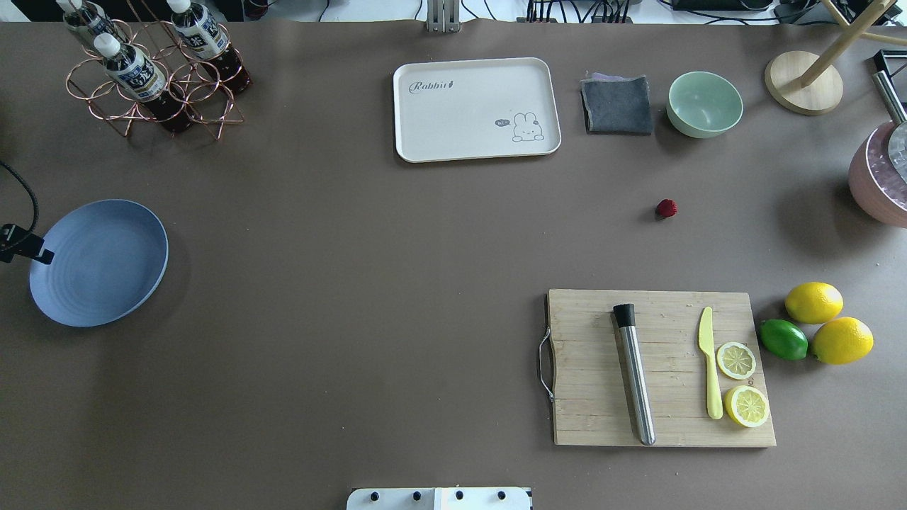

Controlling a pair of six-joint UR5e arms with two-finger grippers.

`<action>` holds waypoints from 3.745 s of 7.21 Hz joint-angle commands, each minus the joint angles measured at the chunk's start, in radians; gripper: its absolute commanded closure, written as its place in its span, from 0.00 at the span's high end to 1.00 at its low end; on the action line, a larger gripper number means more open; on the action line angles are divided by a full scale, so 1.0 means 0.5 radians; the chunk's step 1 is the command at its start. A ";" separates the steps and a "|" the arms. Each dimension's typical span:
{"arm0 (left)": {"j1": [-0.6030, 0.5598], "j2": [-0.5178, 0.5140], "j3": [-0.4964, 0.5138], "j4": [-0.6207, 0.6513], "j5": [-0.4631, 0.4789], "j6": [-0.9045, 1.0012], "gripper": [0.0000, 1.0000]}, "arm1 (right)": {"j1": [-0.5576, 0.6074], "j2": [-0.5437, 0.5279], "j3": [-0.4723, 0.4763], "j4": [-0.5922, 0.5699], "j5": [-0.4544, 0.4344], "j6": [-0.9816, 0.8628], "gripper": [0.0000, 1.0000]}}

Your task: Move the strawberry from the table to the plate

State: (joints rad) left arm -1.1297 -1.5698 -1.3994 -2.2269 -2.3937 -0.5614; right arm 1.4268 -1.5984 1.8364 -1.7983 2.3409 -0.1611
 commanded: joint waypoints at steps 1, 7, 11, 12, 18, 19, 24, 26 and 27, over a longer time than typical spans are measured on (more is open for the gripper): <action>0.004 -0.002 -0.002 -0.025 -0.002 -0.092 0.66 | -0.007 0.000 0.012 0.001 0.003 0.000 1.00; 0.007 -0.005 0.007 -0.025 0.005 -0.095 0.17 | -0.010 0.000 0.018 0.001 0.018 0.000 1.00; 0.004 -0.014 -0.033 -0.084 -0.005 -0.230 0.00 | -0.010 0.003 0.033 0.001 0.024 0.000 1.00; 0.004 -0.020 -0.118 -0.078 -0.032 -0.297 0.00 | -0.010 0.003 0.033 0.001 0.024 0.000 1.00; 0.591 -0.651 -0.419 -0.059 0.031 -1.341 0.00 | -0.010 0.006 0.030 0.001 0.024 0.000 1.00; 0.694 -0.753 -0.416 0.023 0.160 -1.423 0.00 | -0.010 0.009 0.030 0.001 0.021 -0.003 1.00; 1.050 -1.155 -0.303 0.413 0.586 -1.540 0.00 | -0.010 0.006 0.015 0.111 0.088 -0.018 1.00; 1.060 -1.153 -0.294 0.413 0.600 -1.549 0.00 | -0.049 0.000 0.018 0.197 0.098 -0.024 1.00; 1.060 -1.153 -0.294 0.413 0.600 -1.549 0.26 | -0.056 -0.006 0.012 0.197 0.138 -0.015 1.00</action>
State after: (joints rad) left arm -0.6019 -2.1451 -1.5480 -2.0202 -2.0969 -1.3340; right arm 1.4046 -1.5983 1.8444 -1.7114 2.3932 -0.1718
